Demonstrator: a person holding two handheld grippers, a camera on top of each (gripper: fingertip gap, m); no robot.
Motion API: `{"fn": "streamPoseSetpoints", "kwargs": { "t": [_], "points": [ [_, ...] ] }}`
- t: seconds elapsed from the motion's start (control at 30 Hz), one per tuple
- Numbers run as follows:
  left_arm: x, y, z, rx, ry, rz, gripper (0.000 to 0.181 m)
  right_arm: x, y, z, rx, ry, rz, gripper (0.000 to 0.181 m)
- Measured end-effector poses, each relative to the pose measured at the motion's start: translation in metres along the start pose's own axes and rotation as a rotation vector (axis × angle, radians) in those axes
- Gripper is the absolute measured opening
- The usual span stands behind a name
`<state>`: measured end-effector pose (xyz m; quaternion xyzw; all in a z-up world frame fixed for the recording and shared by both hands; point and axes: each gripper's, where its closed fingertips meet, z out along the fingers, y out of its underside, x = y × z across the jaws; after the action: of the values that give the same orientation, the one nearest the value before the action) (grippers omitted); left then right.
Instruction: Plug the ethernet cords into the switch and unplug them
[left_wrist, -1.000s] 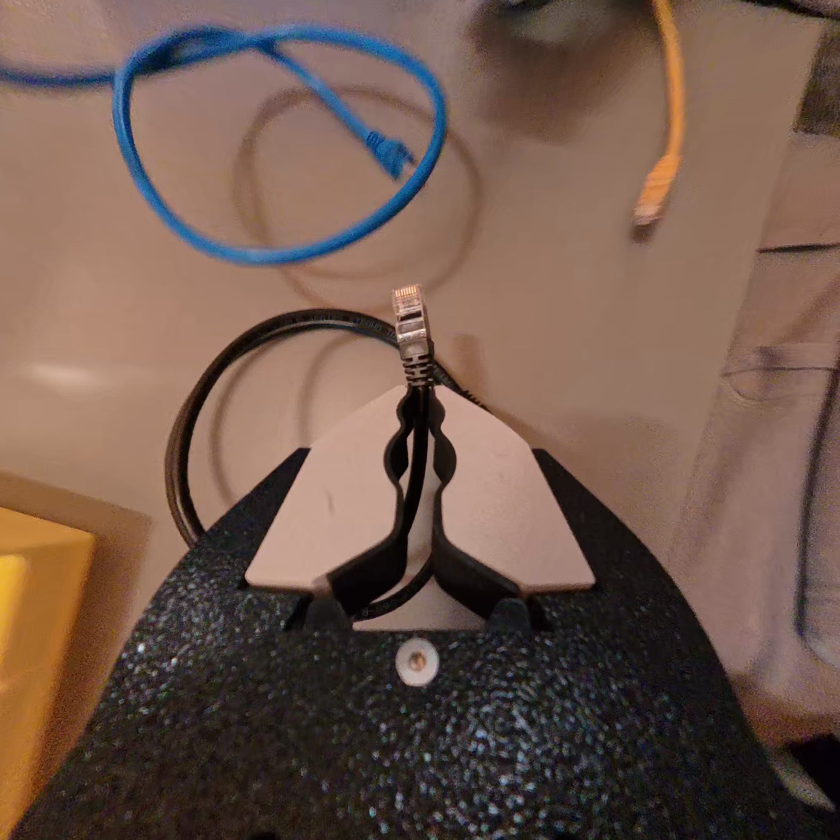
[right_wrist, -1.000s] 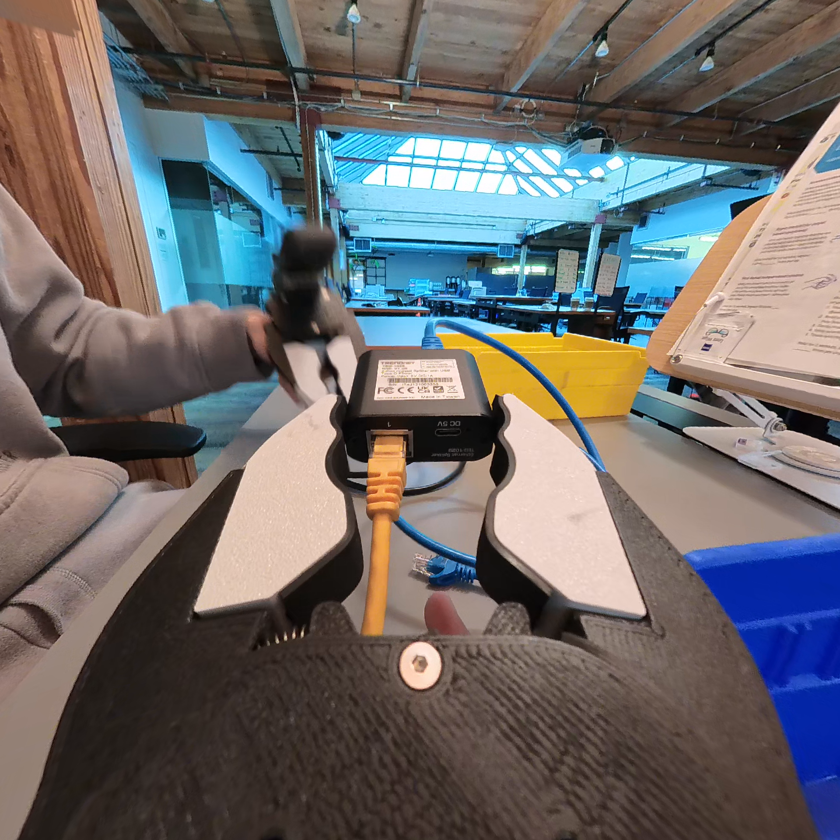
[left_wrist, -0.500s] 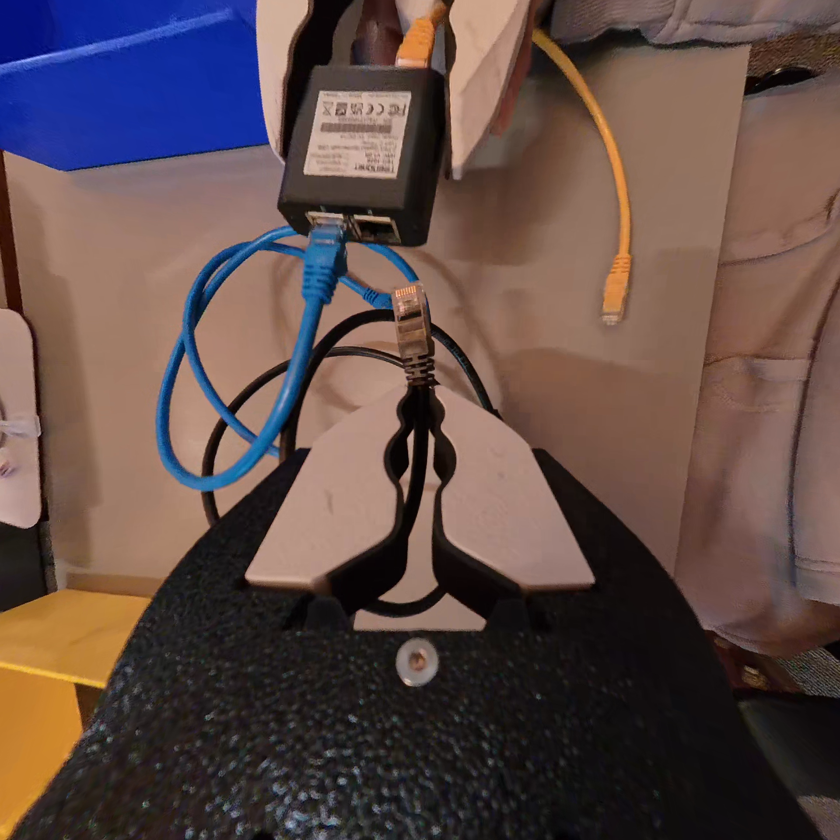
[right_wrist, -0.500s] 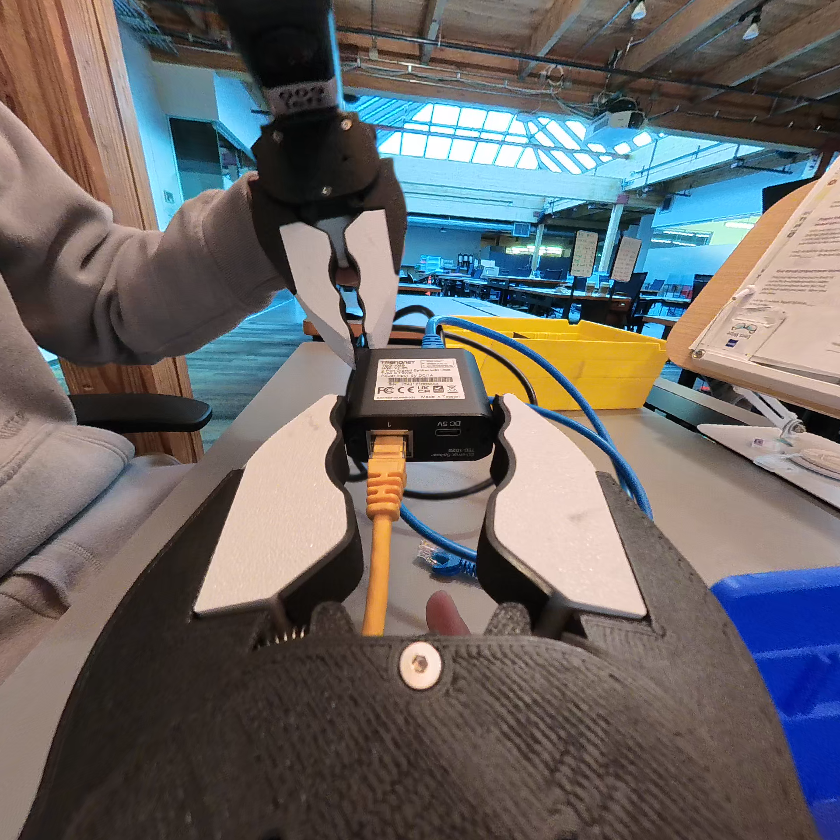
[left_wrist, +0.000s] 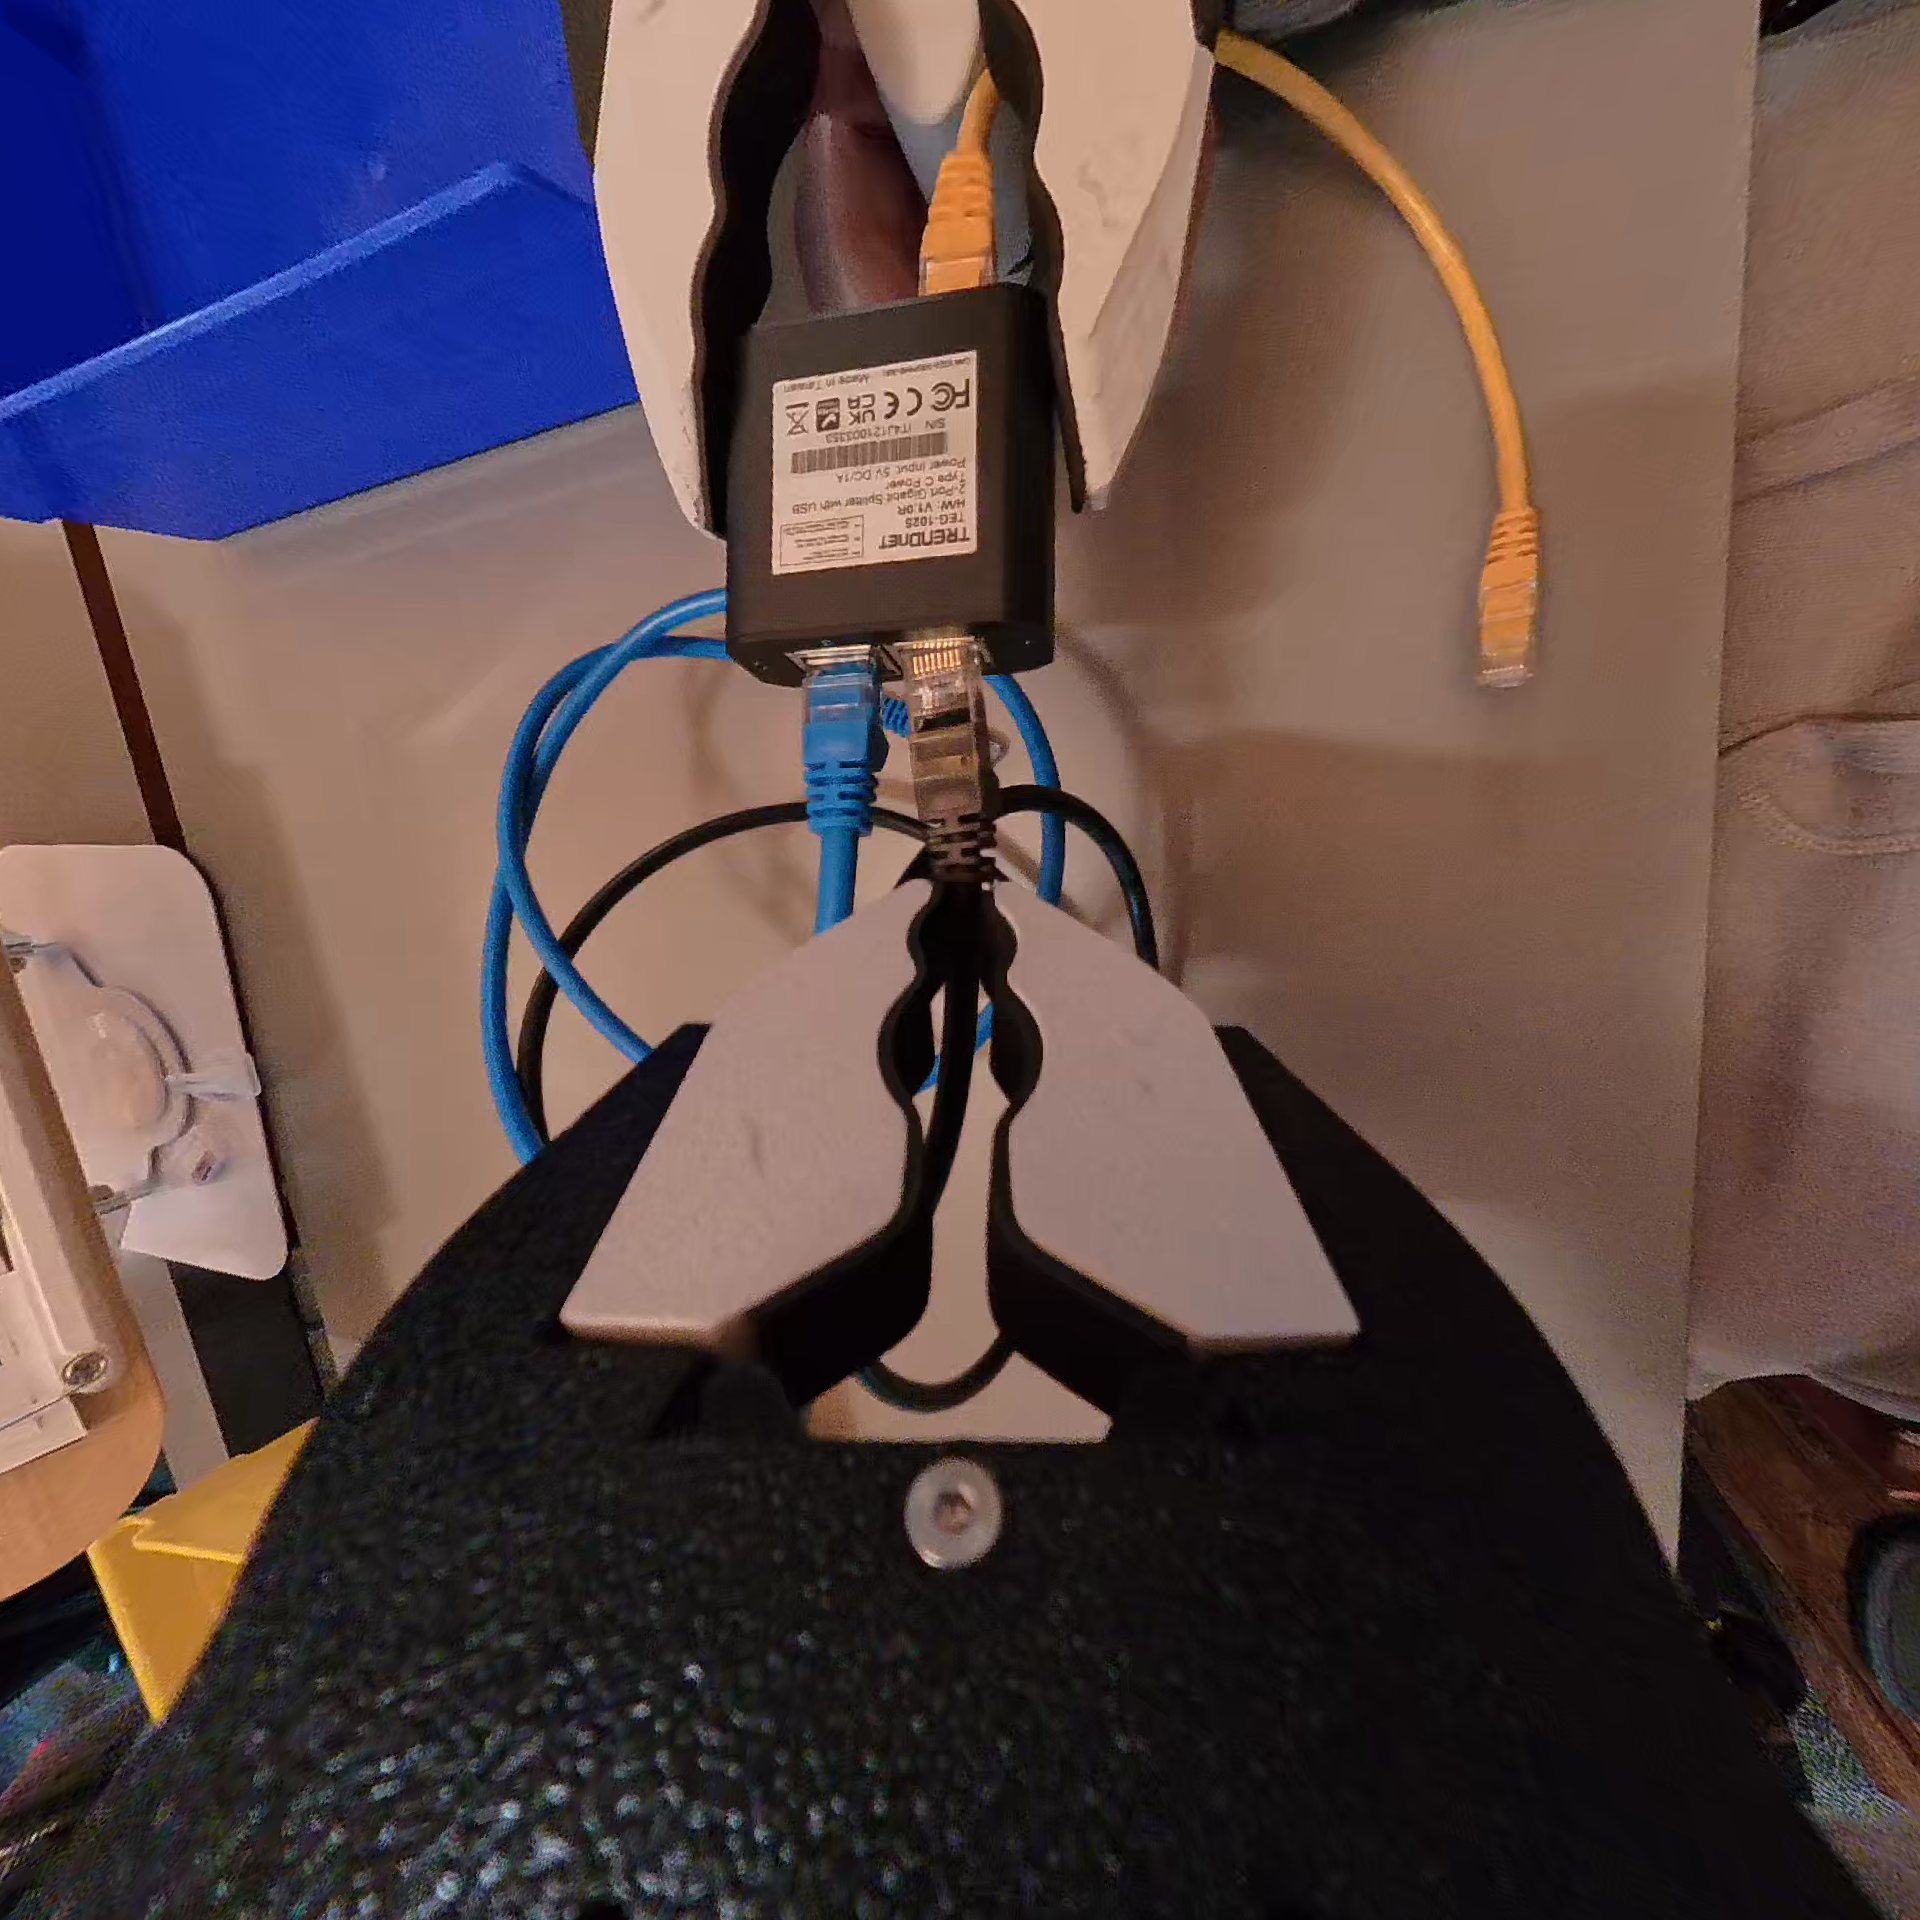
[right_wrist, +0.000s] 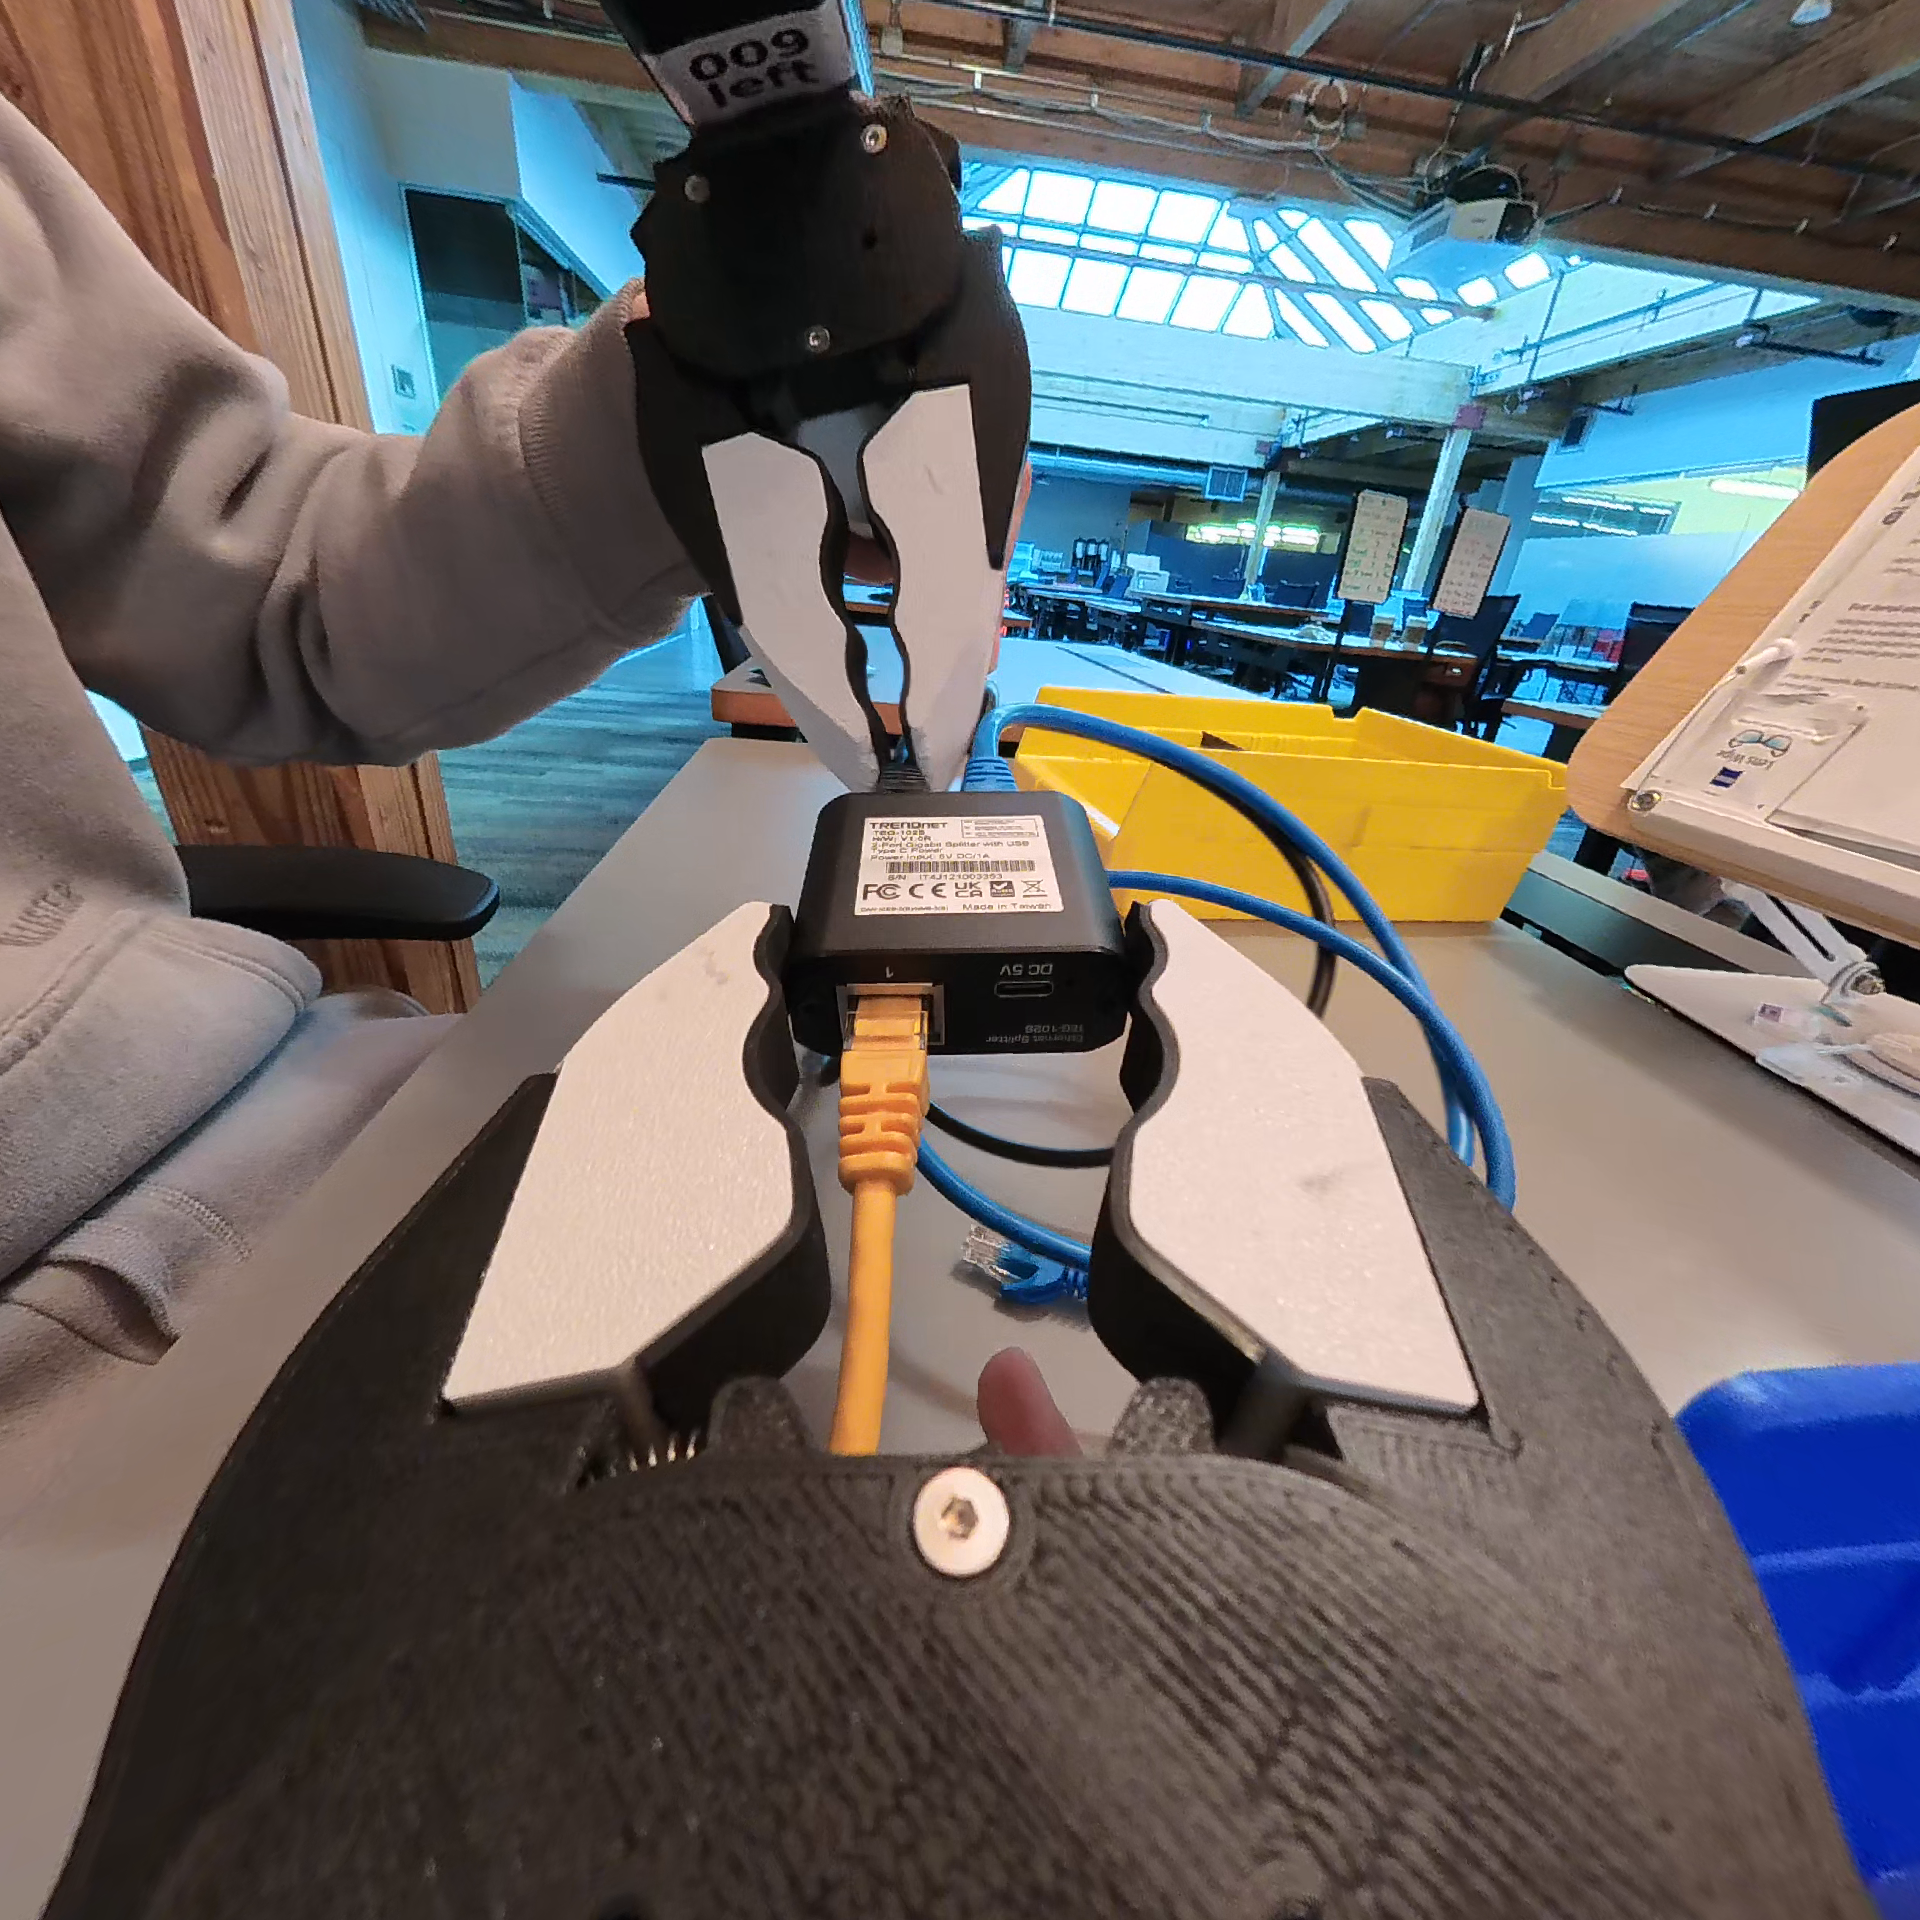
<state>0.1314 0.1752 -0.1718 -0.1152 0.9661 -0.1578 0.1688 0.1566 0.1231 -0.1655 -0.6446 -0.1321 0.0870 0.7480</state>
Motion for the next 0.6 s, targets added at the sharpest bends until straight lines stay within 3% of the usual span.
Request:
{"fn": "streamPoseSetpoints", "kwargs": {
  "t": [0.03, 0.2, 0.47, 0.6],
  "points": [
    [-0.001, 0.001, 0.001, -0.007, -0.003, -0.002, 0.004, 0.0, 0.0, 0.0, 0.001, 0.002, 0.003, 0.062],
    [-0.003, -0.002, 0.003, 0.024, -0.015, -0.063, 0.004, -0.001, 0.005, 0.004, -0.043, 0.003, -0.01, 0.062],
    [-0.01, -0.014, 0.002, 0.378, -0.124, -0.274, 0.008, 0.006, -0.01, -0.006, 0.088, 0.034, 0.031, 0.062],
    [-0.01, -0.012, 0.0, 0.519, -0.071, -0.446, 0.01, 0.007, -0.009, -0.005, 0.085, 0.033, 0.037, 0.062]
  ]
}}
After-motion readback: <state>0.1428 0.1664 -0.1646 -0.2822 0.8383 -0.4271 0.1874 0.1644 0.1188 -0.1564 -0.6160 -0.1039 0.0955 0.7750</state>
